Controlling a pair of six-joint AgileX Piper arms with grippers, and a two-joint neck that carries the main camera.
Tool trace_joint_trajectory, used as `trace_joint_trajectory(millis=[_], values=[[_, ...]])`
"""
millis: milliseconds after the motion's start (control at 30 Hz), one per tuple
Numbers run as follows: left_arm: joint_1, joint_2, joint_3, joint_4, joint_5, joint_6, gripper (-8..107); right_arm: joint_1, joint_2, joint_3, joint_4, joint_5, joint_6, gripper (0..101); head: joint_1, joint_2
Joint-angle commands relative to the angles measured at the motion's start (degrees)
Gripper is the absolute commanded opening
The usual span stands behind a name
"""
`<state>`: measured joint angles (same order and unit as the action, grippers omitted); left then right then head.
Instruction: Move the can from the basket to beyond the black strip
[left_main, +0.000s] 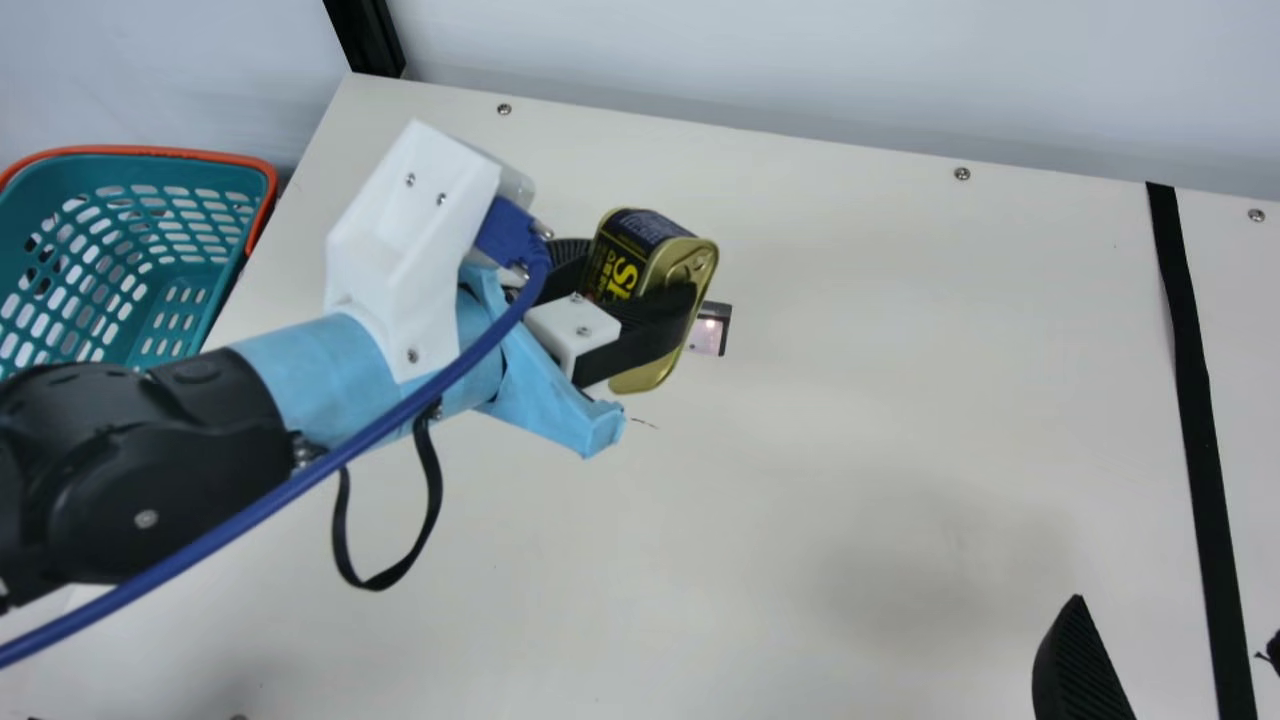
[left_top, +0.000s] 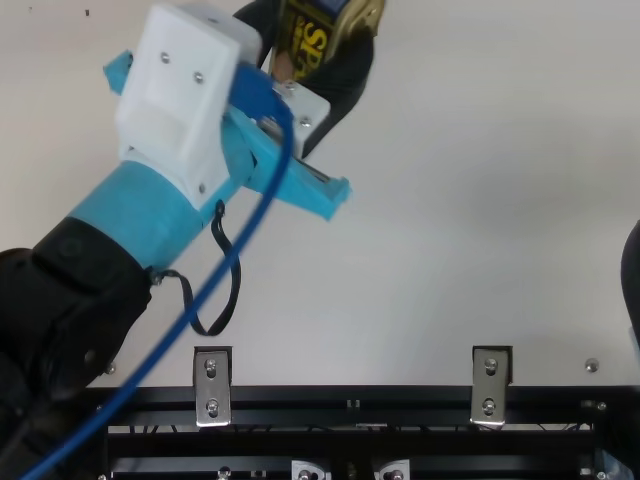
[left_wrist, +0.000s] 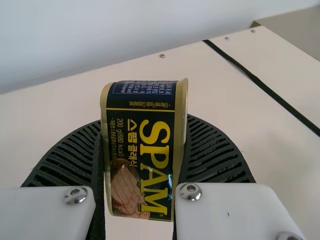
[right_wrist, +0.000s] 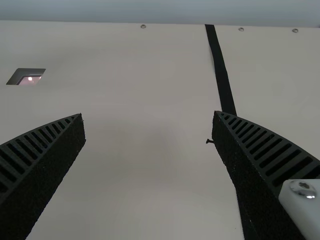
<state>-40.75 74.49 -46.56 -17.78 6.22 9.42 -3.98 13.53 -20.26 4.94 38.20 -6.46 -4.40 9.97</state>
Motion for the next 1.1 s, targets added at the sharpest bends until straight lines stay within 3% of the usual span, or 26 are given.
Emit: trace_joint_trajectory(millis=[0, 233, 467, 733, 1067], values=[[-1.45, -0.19, -1.18, 2.46, 4.15, 2.04, 10, 0.0, 0.0, 0.0, 0.0, 0.0, 0.0, 101, -2.02, 0.44], [-5.2, -0.33, -5.95, 6.74, 15.6, 8.98, 10, 0.0, 0.0, 0.0, 0.0, 0.0, 0.0, 101, -1.69, -0.27], [-6.15, 0.28, -9.09, 9.96, 22.88, 13.69, 10, 0.0, 0.0, 0.0, 0.0, 0.0, 0.0, 101, -0.02, -2.26], [-7.06, 0.85, -10.17, 12.55, 26.62, 15.81, 10, 0.0, 0.0, 0.0, 0.0, 0.0, 0.0, 101, 0.25, -2.66], [-9.07, 3.4, -9.37, 14.25, 26.57, 17.1, 10, 0.0, 0.0, 0.0, 0.0, 0.0, 0.0, 101, 0.25, -2.66]])
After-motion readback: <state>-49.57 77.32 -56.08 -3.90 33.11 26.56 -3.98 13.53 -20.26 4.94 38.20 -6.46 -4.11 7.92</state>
